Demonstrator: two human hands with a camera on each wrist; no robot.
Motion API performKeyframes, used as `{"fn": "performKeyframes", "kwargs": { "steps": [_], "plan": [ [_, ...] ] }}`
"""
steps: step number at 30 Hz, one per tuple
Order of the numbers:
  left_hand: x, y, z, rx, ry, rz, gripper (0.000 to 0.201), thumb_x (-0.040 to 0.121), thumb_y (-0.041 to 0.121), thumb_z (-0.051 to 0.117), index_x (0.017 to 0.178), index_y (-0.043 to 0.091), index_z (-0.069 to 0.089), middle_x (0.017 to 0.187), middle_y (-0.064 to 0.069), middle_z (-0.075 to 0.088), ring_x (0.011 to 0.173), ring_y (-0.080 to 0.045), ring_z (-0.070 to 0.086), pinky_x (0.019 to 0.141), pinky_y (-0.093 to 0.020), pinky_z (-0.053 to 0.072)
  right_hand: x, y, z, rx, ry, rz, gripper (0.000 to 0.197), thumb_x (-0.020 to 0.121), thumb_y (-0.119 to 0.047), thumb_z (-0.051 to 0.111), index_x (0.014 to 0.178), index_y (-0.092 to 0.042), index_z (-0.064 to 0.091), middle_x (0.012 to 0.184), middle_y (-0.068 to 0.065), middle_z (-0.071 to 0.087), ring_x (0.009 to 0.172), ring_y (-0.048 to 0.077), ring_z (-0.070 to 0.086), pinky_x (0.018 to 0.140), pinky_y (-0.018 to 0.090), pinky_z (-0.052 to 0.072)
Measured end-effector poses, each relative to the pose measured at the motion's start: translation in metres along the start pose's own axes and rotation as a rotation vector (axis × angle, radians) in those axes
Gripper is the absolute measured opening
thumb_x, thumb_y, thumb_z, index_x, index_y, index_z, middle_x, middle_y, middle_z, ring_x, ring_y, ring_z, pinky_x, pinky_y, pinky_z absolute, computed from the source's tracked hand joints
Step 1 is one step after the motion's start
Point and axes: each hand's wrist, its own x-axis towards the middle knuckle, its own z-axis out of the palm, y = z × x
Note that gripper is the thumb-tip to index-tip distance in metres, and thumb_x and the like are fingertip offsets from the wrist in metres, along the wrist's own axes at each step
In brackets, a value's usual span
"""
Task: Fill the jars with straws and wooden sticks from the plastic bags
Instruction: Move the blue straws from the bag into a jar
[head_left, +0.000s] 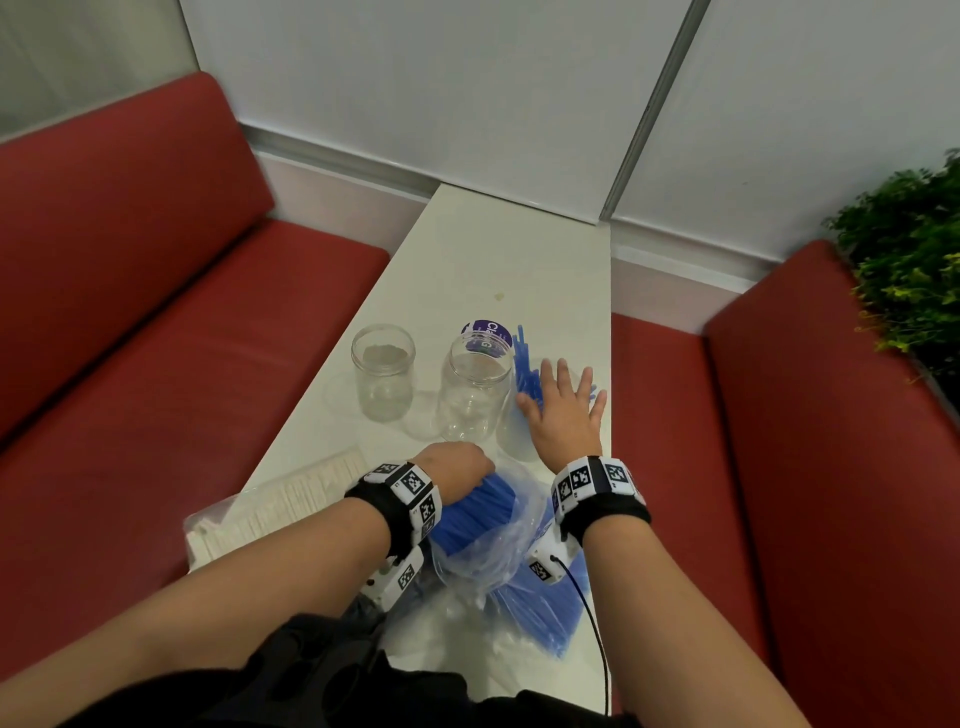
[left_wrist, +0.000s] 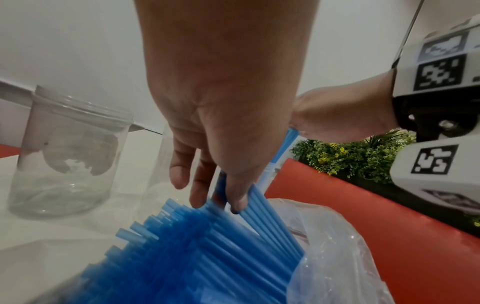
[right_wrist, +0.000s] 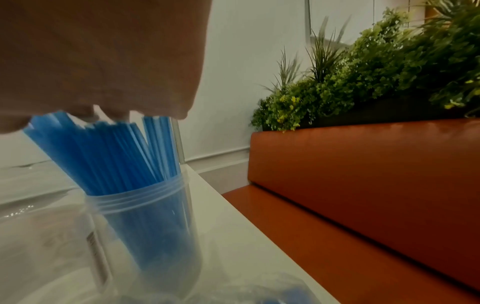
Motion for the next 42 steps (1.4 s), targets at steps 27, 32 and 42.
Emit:
{"fn": "performKeyframes", "kwargs": {
  "steps": [27,32,42],
  "plan": [
    [-0.007,0.015,0.023,0.194,0.038,-0.027,0.032,0.103,0.016,0.045,0.133,0.009,0.053,0.135,-0.011,0.048,0.123,-0.029,0.047,0.095,-0.041,0.048,-0.042,-0.012,-0.010,0.440,-0.212,-0.072,0.036,0.093,0.002,0.047,0.116,-0.009,0.072,0.107,0.013,0.073,0.089,0.023,0.066,0.089,0.034,0.052],
    [-0.012,0.014,-0.017,0.024,-0.078,-0.058,0.030,0.102,0.014,0.045,0.127,0.000,0.057,0.127,-0.015,0.059,0.116,-0.031,0.058,0.096,-0.037,0.046,-0.055,-0.011,0.015,0.171,-0.575,-0.073,0.061,0.086,-0.002,0.064,0.144,-0.018,0.053,0.135,0.007,0.062,0.124,0.023,0.058,0.102,0.030,0.046],
    [-0.041,-0.016,-0.094,-0.618,0.163,0.108,0.041,0.090,0.058,0.055,0.105,0.022,0.067,0.087,0.004,0.072,0.071,-0.010,0.067,0.061,-0.024,0.053,-0.057,-0.019,0.026,0.745,-0.303,0.037,0.032,0.102,-0.031,0.058,0.081,-0.008,0.063,0.067,0.008,0.065,0.071,0.025,0.067,0.089,0.039,0.051]
  ]
}}
